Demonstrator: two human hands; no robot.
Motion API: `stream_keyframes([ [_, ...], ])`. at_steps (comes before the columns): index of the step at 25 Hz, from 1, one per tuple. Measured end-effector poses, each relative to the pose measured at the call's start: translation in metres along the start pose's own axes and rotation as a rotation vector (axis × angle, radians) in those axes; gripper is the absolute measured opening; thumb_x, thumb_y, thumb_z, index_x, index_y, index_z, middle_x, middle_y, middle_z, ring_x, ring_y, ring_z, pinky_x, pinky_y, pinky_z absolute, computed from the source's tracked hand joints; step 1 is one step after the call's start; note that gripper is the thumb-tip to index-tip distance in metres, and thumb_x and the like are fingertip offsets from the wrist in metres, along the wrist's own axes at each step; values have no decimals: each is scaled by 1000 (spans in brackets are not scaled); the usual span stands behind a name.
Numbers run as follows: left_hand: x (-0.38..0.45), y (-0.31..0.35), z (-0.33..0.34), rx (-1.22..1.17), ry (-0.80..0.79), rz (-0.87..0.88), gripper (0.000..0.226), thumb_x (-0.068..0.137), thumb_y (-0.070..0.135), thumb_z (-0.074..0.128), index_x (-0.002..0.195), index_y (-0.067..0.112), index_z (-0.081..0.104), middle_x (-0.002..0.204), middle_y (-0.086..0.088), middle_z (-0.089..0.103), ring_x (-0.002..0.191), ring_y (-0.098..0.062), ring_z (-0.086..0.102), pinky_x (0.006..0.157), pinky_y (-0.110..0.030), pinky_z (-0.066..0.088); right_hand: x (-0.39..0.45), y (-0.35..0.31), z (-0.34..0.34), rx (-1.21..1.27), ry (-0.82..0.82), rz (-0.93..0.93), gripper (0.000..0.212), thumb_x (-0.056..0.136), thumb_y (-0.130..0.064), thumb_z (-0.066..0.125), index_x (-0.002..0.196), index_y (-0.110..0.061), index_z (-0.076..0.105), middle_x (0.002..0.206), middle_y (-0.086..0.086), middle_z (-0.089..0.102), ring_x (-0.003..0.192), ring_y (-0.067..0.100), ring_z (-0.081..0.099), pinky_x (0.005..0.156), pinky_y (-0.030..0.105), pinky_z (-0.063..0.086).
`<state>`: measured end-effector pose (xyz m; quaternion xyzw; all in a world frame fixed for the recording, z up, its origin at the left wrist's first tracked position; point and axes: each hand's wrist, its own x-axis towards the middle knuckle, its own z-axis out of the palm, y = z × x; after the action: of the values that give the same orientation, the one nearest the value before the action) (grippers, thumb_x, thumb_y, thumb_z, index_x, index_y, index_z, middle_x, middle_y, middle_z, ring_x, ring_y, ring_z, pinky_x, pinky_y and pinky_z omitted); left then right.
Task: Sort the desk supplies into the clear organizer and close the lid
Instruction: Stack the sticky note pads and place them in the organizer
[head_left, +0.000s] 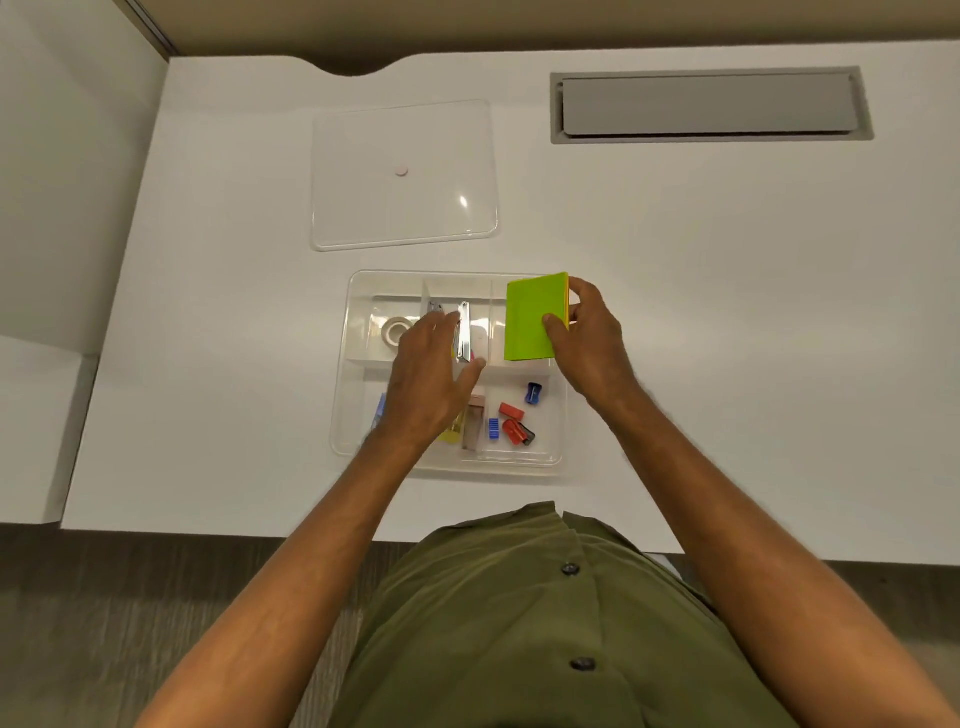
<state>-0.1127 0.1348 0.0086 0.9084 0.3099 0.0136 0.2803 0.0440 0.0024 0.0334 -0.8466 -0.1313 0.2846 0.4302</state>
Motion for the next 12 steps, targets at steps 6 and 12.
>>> stream_keyframes([
  [6, -16, -30, 15, 196, -60, 13, 85, 94, 52, 59, 157, 13, 18, 166, -11, 13, 153, -29, 15, 124, -43, 21, 7, -4, 26, -199, -30, 23, 50, 102, -17, 53, 147, -21, 32, 120, 7, 62, 91, 19, 57, 58, 17, 41],
  [12, -20, -32, 29, 224, -68, -3, 87, 94, 56, 54, 158, 12, 14, 167, -12, 2, 154, -30, 6, 125, -45, 14, 20, -2, 47, -255, -49, 63, 48, 101, -11, 48, 146, -21, 33, 118, 10, 61, 96, 25, 60, 78, 42, 57],
])
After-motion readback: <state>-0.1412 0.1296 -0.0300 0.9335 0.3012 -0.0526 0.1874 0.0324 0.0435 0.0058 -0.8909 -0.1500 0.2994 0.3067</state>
